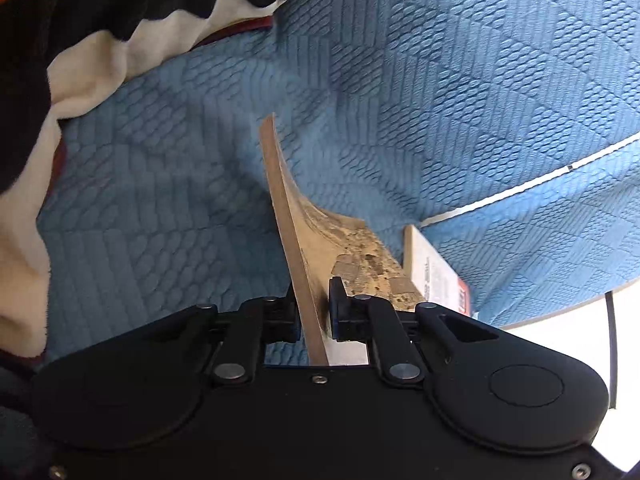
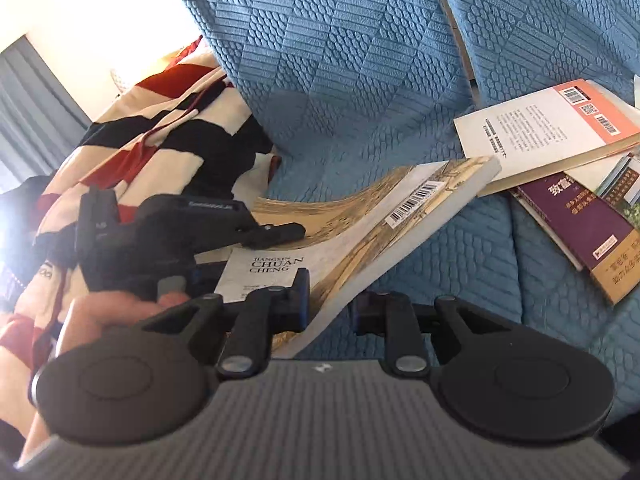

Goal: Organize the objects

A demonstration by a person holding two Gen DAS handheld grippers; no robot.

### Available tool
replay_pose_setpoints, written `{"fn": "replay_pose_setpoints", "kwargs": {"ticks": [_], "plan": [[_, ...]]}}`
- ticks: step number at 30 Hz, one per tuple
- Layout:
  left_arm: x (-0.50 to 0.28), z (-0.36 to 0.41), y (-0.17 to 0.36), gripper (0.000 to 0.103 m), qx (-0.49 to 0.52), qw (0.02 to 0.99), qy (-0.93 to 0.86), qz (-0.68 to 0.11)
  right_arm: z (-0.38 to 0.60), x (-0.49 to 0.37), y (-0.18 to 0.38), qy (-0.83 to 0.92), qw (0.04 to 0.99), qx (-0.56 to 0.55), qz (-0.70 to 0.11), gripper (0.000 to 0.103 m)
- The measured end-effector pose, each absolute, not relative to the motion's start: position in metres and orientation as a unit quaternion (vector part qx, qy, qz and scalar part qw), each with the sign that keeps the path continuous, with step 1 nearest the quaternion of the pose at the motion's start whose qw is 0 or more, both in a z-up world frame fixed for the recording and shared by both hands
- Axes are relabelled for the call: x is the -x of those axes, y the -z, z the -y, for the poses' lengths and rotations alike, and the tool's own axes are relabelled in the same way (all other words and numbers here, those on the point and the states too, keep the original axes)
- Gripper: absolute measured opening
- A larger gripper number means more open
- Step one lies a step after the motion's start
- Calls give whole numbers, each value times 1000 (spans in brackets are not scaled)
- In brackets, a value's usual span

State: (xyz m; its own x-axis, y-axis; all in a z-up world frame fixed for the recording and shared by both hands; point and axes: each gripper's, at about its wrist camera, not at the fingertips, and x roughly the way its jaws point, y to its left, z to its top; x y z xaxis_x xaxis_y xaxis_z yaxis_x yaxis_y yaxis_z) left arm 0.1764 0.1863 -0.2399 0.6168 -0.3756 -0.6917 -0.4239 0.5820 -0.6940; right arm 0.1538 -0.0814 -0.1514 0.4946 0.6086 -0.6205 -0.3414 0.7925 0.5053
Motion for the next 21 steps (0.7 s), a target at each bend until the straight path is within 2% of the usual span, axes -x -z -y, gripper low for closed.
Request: {"fn": "replay_pose_setpoints", "kwargs": {"ticks": [5,7,9,14,16,17,18,21], "plan": [[-173,-193,247,13,476,758,-27,-444,79,-151,160,-290,829,-182,-442,23],[-173,-196,251,13,481,752,-31,-450,80,-154,164,-295,812,-195,-465,26],[-175,-196,252,14,479,751,-33,-452,81,-152,168,-294,799,-199,-485,34],[-182,-195,254,13,471,753,-39,-458,87,-132,167,-296,794,-129,-516,37],[-187,-195,256,9,466,752,-38,-465,97,-125,164,-306,793,-121,-513,37],[-192,-194,256,16,452,756,-44,-472,103,-122,164,-309,790,-122,-515,37],[-194,-192,255,30,424,763,-65,-484,109,-122,163,-309,789,-124,-515,37],[-198,-182,248,34,361,788,-92,-490,121,-125,161,-297,803,-119,-502,37]]}}
